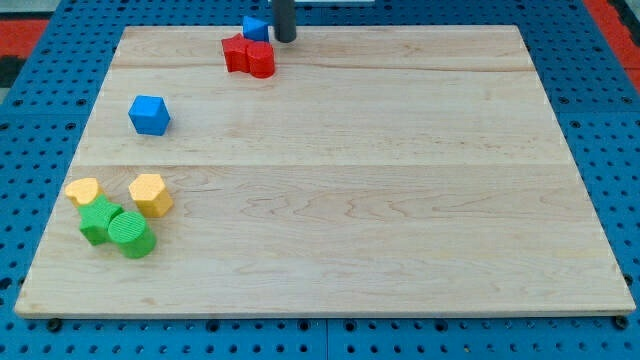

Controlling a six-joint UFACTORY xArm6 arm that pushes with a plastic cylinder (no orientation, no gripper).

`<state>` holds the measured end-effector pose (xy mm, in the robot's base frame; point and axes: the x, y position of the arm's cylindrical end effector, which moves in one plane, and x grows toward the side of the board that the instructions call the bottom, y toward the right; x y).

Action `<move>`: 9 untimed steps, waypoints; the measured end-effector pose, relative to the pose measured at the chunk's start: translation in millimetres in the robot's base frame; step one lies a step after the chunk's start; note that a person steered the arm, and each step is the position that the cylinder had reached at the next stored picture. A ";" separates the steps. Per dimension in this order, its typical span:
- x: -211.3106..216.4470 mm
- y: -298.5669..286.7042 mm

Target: Slide the blue triangle above the blue cube

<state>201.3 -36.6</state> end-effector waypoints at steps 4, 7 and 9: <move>-8.6 -120.5; 22.5 -84.4; 62.6 -108.3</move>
<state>263.9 -144.8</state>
